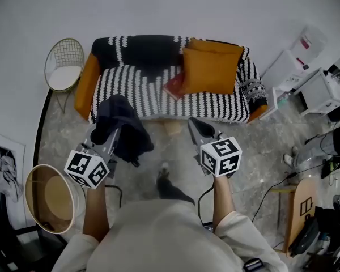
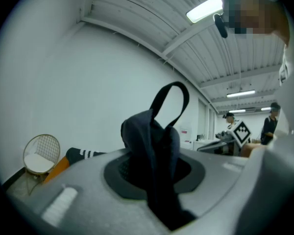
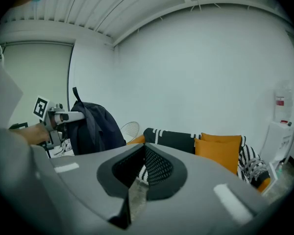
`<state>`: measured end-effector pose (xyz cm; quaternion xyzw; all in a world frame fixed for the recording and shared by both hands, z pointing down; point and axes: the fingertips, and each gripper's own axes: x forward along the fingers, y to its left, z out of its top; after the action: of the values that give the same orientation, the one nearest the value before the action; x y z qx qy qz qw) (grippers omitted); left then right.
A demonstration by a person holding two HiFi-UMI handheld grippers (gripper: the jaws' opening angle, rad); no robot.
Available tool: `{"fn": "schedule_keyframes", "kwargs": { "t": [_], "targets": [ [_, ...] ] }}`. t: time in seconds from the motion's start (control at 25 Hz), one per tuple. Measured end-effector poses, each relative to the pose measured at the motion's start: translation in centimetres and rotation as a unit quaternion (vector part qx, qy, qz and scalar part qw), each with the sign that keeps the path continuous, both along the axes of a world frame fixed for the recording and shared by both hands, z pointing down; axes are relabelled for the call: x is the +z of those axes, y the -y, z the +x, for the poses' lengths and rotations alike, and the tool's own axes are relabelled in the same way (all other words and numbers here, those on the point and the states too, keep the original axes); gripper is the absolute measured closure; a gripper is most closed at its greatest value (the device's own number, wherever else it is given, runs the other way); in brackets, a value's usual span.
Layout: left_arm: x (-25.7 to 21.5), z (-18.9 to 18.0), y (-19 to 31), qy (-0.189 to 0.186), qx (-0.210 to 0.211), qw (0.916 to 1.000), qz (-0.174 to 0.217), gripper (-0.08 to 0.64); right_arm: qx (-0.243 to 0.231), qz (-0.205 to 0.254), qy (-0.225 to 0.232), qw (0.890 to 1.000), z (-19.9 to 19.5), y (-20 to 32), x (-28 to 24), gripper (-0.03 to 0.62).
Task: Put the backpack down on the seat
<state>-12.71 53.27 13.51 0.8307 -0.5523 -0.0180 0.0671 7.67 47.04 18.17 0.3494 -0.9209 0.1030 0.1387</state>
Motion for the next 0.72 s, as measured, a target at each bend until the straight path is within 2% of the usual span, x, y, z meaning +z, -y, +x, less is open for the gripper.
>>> {"fn": "schedule_keyframes", "kwargs": {
  "t": [0.4, 0.6, 0.72],
  "targets": [
    [0.2, 1.0, 10.2, -0.006, -0.002, 0.9998, -0.021, 0.476, 0.009, -0.009, 0.005, 1.000, 1.4, 10.1, -0.3, 0.586],
    [0.3, 1.9, 14.4, -0.005, -0.002, 0.9996, -0.027, 0.476, 0.005, -0.027, 0.043, 0.999, 1.9, 14.3, -0.7, 0.586],
    [0.2, 2.0, 16.7, -0.004, -0.005, 0.9995, -0.031, 0.476, -0.001, -0.035, 0.040, 0.999, 1.9, 16.7, -0.5, 0.586]
  ]
}}
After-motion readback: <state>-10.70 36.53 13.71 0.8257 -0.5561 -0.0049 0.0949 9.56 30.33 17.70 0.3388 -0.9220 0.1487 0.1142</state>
